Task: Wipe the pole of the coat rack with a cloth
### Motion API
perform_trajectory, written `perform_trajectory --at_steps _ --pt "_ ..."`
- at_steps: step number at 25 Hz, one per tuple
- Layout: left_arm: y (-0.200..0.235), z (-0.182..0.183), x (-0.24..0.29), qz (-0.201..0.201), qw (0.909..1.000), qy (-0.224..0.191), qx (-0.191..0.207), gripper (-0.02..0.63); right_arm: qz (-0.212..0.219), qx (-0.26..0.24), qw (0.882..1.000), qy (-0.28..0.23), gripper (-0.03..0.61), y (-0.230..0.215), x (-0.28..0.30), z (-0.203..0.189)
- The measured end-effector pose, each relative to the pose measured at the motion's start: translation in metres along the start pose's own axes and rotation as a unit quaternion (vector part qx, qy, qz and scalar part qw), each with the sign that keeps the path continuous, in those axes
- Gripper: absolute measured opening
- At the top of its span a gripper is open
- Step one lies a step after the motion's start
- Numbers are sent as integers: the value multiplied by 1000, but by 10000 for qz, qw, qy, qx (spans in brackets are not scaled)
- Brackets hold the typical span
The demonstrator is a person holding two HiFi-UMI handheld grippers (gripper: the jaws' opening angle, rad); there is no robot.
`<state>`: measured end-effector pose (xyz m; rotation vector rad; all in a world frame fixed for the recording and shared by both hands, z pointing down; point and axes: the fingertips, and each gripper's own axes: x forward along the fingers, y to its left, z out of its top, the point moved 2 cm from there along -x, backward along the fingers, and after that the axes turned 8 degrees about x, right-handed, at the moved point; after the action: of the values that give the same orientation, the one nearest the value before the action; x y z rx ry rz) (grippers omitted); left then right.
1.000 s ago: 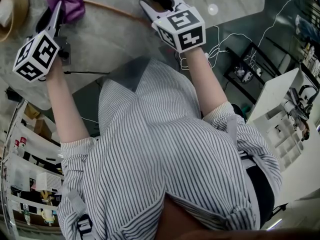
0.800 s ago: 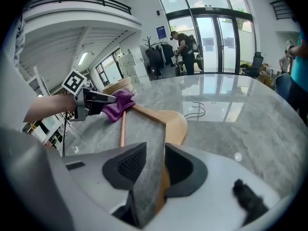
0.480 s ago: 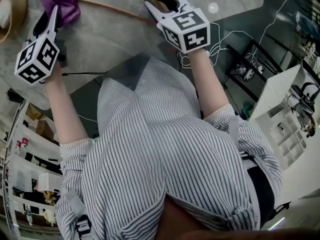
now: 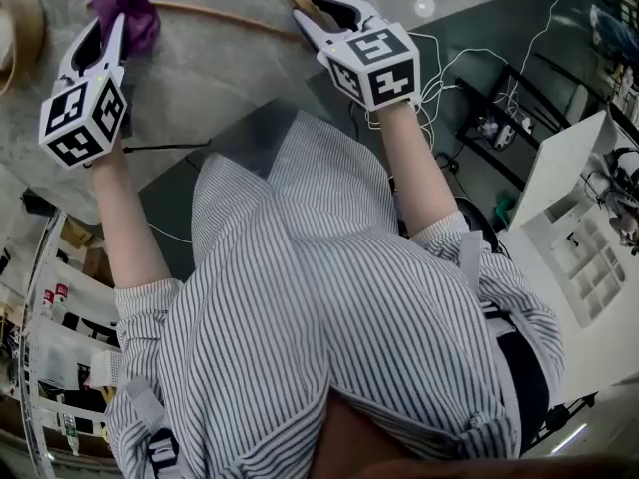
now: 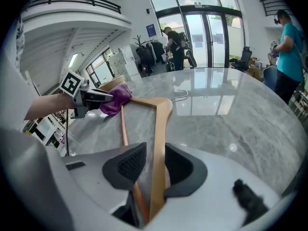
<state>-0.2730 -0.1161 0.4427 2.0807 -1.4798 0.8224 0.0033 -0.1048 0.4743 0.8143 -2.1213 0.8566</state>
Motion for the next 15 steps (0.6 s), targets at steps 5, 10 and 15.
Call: perform_trajectory --at_steps 5,10,15 --pt "-15 2 7 -225 9997 29 125 91 -148 150 9998 -73 123 -7 -9 -9" --pt "-29 4 11 -434 9987 30 278 91 -246 253 9993 -87 123 -8 -13 -21" --pt "-48 7 13 -674 9969 -5 416 90 -358 342 9986 -182 123 -5 -22 -27"
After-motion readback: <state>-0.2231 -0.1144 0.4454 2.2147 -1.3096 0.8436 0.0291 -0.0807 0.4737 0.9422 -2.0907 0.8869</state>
